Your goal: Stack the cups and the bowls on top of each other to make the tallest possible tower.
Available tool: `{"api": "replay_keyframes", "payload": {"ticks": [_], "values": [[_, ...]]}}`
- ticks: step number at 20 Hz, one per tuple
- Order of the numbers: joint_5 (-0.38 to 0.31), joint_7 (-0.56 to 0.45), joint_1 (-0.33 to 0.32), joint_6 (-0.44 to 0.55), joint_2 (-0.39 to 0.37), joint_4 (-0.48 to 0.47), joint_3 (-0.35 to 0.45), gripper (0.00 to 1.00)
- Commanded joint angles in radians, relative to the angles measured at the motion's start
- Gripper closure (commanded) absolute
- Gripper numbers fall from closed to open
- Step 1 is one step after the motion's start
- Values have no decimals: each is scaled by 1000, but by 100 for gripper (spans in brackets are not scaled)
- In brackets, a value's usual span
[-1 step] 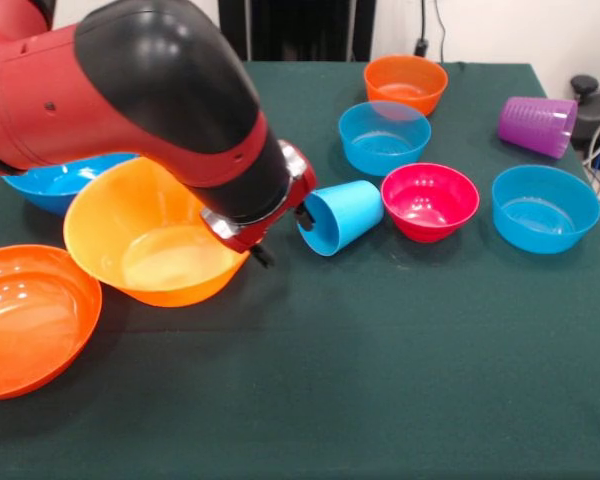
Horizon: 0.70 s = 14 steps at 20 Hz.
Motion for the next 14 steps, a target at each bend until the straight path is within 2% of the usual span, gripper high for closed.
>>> {"api": "replay_keyframes", "payload": {"ticks": [1, 7, 14], "values": [[-98, -376, -13, 27, 24, 67, -100, 0], [-70, -345, 25, 57, 59, 20, -83, 0], [-46, -328, 1, 48, 48, 56, -77, 0]]}}
